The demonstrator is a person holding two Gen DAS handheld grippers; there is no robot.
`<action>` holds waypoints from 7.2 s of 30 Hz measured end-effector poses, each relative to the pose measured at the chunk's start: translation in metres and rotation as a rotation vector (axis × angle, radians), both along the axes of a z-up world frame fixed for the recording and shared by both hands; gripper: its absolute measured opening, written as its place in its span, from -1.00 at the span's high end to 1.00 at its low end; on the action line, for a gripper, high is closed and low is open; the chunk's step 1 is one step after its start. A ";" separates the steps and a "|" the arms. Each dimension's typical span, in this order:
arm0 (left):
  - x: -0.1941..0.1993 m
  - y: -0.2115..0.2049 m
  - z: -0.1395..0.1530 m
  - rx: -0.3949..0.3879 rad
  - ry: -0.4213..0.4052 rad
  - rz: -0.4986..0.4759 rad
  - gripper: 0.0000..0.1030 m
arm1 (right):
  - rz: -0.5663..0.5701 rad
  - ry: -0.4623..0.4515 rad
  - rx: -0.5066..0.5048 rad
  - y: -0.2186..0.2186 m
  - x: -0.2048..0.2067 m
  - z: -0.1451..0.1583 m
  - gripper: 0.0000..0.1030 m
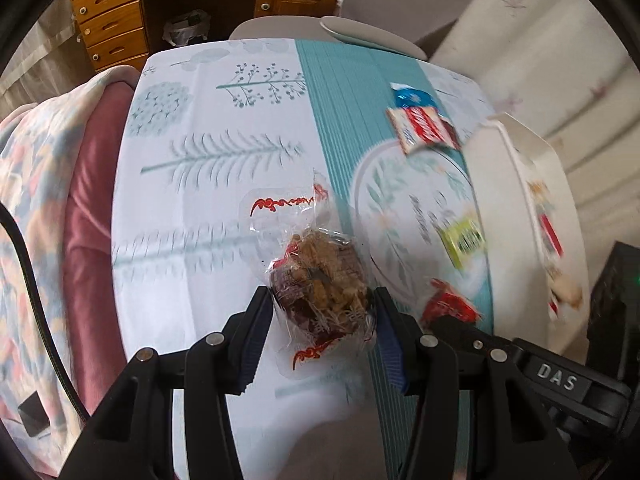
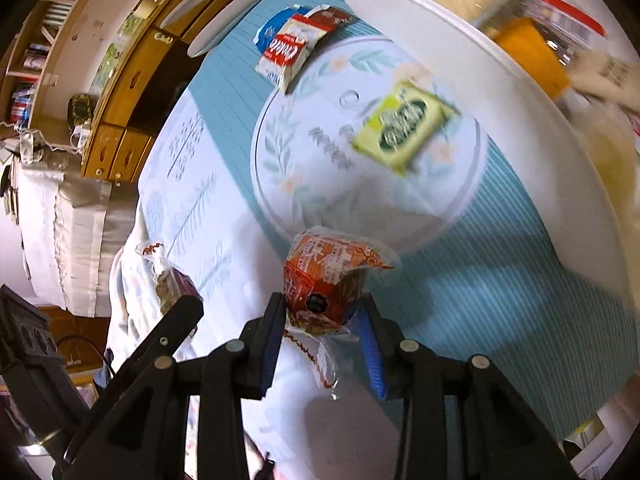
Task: Organize snacks
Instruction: 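Carry both held snacks into the white tray and open both grippers, then move both grippers back toward the red Cookies bag and green pack, then grasp the red Cookies bag with the left gripper while the right grasps the green pack, then carry the Cookies bag and green pack into the white tray and release both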
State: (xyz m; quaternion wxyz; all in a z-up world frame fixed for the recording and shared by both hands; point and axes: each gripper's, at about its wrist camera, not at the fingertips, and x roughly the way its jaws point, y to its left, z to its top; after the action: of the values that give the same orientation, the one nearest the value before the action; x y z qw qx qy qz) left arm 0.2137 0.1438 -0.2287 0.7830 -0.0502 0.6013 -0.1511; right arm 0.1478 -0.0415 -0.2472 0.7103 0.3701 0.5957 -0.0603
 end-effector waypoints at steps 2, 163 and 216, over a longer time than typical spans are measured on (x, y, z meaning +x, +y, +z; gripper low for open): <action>-0.016 0.001 0.010 -0.001 -0.002 -0.013 0.04 | 0.013 -0.005 -0.006 0.004 -0.015 0.008 0.28; 0.184 -0.204 -0.063 0.140 -0.185 -0.757 -0.60 | -0.217 -0.137 -0.495 -0.006 0.061 -0.041 -0.31; 0.054 -0.027 0.028 0.133 -0.040 -0.248 0.07 | 0.204 -0.315 -0.565 0.030 0.010 0.061 0.20</action>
State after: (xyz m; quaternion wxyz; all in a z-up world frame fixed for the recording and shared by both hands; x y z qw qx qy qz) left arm 0.2675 0.1169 -0.2005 0.7717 0.0795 0.5960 -0.2074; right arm 0.1575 -0.0113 -0.1860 0.8705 0.1018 0.4724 -0.0937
